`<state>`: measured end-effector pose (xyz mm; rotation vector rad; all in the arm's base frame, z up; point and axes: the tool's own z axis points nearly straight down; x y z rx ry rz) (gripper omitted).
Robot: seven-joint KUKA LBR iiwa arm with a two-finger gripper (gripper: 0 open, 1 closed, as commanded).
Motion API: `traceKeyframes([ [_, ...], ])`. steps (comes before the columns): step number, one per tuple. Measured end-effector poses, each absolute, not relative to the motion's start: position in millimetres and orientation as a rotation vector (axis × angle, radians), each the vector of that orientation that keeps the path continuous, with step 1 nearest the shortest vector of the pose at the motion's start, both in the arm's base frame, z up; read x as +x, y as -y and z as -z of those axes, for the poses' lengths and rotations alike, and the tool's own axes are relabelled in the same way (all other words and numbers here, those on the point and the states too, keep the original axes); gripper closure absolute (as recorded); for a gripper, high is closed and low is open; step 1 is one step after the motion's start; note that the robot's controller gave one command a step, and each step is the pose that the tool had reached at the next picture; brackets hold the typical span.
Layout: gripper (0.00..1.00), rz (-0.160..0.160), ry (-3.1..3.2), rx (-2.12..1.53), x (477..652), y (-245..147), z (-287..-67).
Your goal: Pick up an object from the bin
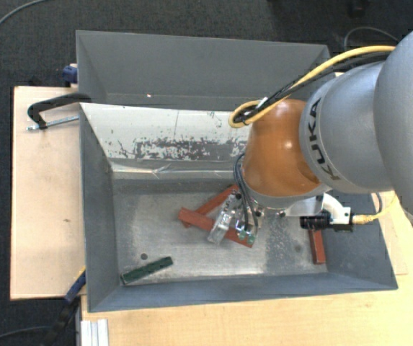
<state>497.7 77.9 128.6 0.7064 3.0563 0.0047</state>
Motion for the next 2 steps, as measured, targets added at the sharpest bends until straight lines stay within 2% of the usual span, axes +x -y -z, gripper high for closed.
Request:
traceKeyframes([
  [2,1.0,-0.006,-3.056,0.701,500.7,-79.4,-178.8],
])
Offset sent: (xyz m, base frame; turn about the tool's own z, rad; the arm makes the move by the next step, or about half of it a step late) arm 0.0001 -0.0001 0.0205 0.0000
